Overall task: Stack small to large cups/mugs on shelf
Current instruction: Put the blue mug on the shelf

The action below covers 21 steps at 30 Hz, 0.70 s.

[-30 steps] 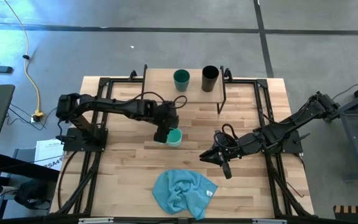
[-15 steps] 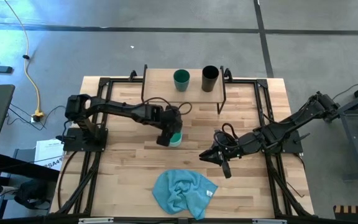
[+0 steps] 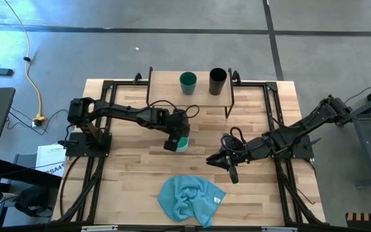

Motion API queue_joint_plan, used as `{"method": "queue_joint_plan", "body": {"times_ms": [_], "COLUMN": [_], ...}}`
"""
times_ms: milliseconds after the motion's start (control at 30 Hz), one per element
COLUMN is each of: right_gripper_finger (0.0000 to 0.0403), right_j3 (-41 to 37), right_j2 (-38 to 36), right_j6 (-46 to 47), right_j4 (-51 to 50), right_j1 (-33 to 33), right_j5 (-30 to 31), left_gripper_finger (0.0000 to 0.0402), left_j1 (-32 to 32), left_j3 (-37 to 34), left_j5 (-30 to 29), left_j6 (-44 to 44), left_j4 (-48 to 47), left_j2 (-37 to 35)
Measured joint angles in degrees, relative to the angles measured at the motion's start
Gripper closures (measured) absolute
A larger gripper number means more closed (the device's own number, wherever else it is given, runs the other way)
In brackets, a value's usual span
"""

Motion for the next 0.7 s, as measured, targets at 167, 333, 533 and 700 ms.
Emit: {"method": "queue_joint_plan", "body": {"times_ms": [167, 333, 533, 700], "right_gripper_finger": [0.0353, 0.0353, 0.0353, 0.0353], "right_j3": [0.02, 0.02, 0.00, 0.00], "right_j2": [0.00, 0.00, 0.00, 0.00], "right_j6": [0.02, 0.02, 0.02, 0.02], "right_j4": [-0.01, -0.03, -0.02, -0.01], "right_j1": [0.00, 0.00, 0.00, 0.02], "right_j5": [0.03, 0.03, 0.03, 0.03], "left_gripper_finger": [0.0396, 0.0385, 0.0394, 0.0363], "left_j1": [0.00, 0.00, 0.00, 0.02], "left_j3": [0.01, 0.02, 0.09, 0.00], "left_j5": [0.17, 0.09, -0.37, 0.01], "left_j6": [-0.04, -0.58, -3.07, -3.66], "left_j4": [0.03, -0.96, -1.95, -3.09], "left_j2": [0.00, 0.00, -0.02, 0.04]}}
